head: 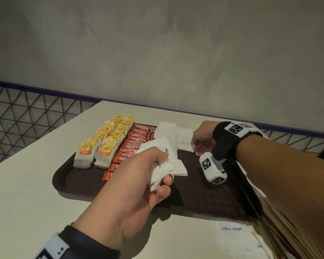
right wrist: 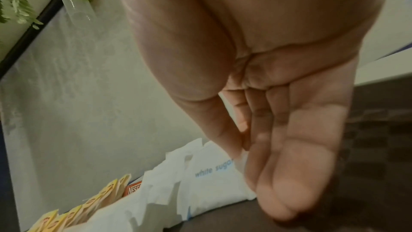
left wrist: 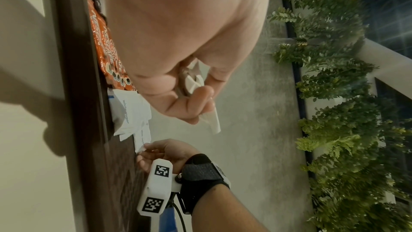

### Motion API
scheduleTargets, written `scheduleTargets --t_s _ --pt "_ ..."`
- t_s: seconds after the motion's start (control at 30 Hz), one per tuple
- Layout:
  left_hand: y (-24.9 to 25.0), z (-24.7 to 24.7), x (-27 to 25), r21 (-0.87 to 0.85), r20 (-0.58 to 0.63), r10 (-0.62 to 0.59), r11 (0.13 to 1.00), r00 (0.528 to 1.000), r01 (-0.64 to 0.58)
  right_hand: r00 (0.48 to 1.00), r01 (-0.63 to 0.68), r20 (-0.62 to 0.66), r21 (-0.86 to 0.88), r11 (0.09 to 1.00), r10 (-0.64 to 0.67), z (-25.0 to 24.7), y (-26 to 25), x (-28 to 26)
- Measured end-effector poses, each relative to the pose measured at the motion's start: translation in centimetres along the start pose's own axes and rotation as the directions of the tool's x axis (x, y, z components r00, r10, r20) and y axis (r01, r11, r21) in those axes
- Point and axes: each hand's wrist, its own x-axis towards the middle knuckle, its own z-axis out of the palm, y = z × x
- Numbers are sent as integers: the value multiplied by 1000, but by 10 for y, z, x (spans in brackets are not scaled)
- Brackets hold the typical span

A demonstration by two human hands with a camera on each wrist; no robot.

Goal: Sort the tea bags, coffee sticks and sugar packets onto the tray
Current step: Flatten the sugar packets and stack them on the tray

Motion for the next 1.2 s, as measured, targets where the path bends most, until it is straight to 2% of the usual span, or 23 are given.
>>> scheduleTargets --t_s 0.1,0.27,0.4,0.47,0.53,0.6,0.63,0.73,0.8,0.87,0.9,1.0,1.03,1.1,1.17,1.2 --pt "1 0 0 0 7 2 1000 1000 -2 1000 -2 8 -23 1000 3 -1 0 1" --pt "2 -1 1 -9 21 17 1000 1000 -17 999 12 -51 -38 999 -14 -1 4 -1" --pt "2 1 -2 -62 67 52 997 996 -48 999 30 -20 -25 999 -30 0 7 2" --pt "2 2 -2 -86 82 74 994 994 -67 999 45 -19 60 997 -44 -5 7 -2" --pt "2 2 -3 -84 86 87 993 992 -80 998 53 -43 225 973 -44 -18 7 -15" --pt "2 3 -5 -75 115 101 993 988 -93 995 96 -55 421 902 -80 -33 8 -40" --pt "2 3 -6 -72 139 115 992 984 -106 989 149 -59 503 852 -138 -40 9 -57" --pt "1 6 -11 -31 212 159 987 964 -156 921 285 -24 721 631 -388 -50 23 -123" --pt "0 7 -14 4 236 182 982 955 -188 840 353 6 754 554 -543 -45 40 -170" --pt "0 7 -17 40 248 200 976 948 -216 764 442 12 717 538 -645 -38 53 -199" --pt "0 7 -18 70 248 207 971 946 -231 750 484 3 678 553 -661 -36 56 -206" --pt "0 8 -21 147 256 220 954 941 -262 765 603 -136 494 626 -629 -31 55 -207" --pt "-1 8 -22 162 263 218 950 940 -266 755 641 -200 429 637 -625 -29 53 -206" --pt "-2 7 -23 193 276 207 945 939 -265 690 723 -279 309 617 -668 -20 49 -202" --pt "-4 7 -23 241 304 184 934 935 -262 605 795 -272 174 581 -748 -10 47 -198" --pt "-5 7 -24 271 320 174 925 931 -265 581 812 -241 106 574 -777 -7 46 -196"
